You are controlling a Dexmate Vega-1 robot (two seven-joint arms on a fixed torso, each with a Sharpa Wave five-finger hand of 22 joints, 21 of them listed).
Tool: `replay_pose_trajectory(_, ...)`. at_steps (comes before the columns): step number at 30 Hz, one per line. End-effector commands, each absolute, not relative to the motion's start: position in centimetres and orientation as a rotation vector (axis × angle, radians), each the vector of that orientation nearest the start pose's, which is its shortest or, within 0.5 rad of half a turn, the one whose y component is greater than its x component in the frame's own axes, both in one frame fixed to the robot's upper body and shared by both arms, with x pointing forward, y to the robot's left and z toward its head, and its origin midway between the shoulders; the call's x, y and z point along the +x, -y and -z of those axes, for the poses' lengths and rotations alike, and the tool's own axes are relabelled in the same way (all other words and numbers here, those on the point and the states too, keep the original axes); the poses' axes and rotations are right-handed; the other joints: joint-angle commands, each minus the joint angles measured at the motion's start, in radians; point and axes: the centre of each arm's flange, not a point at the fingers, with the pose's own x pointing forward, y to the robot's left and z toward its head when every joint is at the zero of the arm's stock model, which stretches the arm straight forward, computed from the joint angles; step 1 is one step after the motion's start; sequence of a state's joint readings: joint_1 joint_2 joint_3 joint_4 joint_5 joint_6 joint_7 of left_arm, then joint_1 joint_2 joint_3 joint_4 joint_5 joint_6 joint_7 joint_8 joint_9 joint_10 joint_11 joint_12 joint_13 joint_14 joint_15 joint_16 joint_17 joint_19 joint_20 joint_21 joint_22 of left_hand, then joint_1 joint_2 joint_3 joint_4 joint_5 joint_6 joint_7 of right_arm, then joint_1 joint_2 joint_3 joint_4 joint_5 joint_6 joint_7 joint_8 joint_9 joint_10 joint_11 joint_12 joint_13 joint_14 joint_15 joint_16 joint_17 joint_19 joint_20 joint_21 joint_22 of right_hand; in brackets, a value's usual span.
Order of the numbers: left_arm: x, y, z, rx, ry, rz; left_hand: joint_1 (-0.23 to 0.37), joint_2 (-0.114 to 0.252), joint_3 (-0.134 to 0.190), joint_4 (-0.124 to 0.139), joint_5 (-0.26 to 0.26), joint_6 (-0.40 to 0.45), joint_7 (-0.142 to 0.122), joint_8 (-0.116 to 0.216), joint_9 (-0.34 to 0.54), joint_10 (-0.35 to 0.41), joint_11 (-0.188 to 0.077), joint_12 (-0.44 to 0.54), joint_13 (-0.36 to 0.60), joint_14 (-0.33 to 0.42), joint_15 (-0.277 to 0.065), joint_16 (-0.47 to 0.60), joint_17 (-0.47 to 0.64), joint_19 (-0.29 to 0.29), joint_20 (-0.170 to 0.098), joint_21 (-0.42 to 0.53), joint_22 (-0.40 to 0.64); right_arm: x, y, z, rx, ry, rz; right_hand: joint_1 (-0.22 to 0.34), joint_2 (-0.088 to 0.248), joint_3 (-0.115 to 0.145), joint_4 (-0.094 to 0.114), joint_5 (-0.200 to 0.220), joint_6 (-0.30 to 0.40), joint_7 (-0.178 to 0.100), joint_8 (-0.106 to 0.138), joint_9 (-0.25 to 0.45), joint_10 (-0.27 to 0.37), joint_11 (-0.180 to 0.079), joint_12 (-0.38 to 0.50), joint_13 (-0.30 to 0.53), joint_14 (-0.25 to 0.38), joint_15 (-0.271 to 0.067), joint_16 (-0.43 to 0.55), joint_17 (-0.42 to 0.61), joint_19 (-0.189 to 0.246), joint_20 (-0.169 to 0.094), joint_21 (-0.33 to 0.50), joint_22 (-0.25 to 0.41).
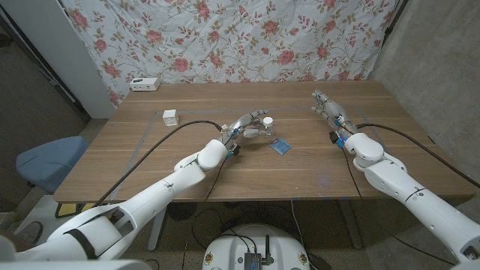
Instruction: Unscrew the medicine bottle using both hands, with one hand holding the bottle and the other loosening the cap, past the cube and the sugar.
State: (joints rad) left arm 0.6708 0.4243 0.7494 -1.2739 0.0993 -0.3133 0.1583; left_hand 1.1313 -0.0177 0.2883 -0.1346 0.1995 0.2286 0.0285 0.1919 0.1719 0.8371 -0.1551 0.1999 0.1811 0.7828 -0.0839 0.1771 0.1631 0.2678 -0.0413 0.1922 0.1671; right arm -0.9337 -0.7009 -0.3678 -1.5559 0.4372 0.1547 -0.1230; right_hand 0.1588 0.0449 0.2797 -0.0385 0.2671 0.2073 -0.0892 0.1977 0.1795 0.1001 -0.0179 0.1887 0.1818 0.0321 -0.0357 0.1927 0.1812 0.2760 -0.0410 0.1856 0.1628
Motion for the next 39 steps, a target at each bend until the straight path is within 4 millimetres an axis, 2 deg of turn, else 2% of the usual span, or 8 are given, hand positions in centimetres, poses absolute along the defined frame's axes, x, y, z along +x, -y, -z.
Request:
replay_pose_trajectory(1,65.0,-8.7,3.7,0.721,0.790,0.387,-0.003,0.009,0.007,0.000,-0.003,0.014,0.000,-0.006,0.002,0.018,-0.002,0.004,0.000,0.012,-0.136,-0.001,0.000,0.010,-0.148,-0.001,0.000,60.4,29.7,-0.2,-0.427,0.582,-0.109,0.016,-0.001,0.004,-0.014,0.006,0.017,0.002,0.010,0.002,0.007,-0.001,0.004,0.003,0.010,-0.006,0.000,0.002,0.011,-0.032,0.003,0.003)
replay_pose_trajectory(14,65.4,-7.8,3.3,0.715,0.812,0.405,-0.007,0.010,0.010,0.000,-0.004,0.018,-0.001,-0.005,0.002,0.022,-0.002,0.003,0.000,0.016,-0.135,-0.002,-0.001,0.011,-0.146,-0.002,0.000,59.2,29.3,-0.8,-0.521,0.579,-0.108,0.045,-0.016,0.005,-0.041,0.003,0.033,0.006,0.011,0.003,0.009,0.002,0.004,0.002,0.011,-0.006,0.000,0.002,0.011,-0.028,0.001,0.003)
replay_pose_trajectory(21,65.5,-7.3,3.3,0.708,0.821,0.408,-0.010,0.011,0.011,0.001,-0.005,0.020,-0.003,-0.005,0.002,0.026,-0.002,0.003,0.000,0.019,-0.135,-0.002,-0.001,0.012,-0.146,-0.002,0.000,58.5,29.2,-1.2,-0.571,0.580,-0.103,0.070,-0.021,0.009,-0.062,0.000,0.052,0.020,0.013,0.004,0.010,0.022,0.004,0.003,0.016,0.002,0.000,0.001,0.019,-0.030,0.003,0.003)
replay_pose_trajectory(39,65.4,-6.0,3.3,0.699,0.835,0.421,-0.015,0.014,0.016,0.001,-0.006,0.023,-0.008,-0.005,0.002,0.032,-0.004,0.002,0.001,0.027,-0.135,-0.002,-0.001,0.013,-0.143,-0.003,0.000,57.2,28.3,-3.0,-0.736,0.581,-0.109,0.089,-0.036,0.006,-0.080,-0.006,0.076,0.033,0.016,0.005,0.008,0.026,0.003,0.003,0.019,0.010,0.000,0.001,0.022,-0.021,0.003,0.003)
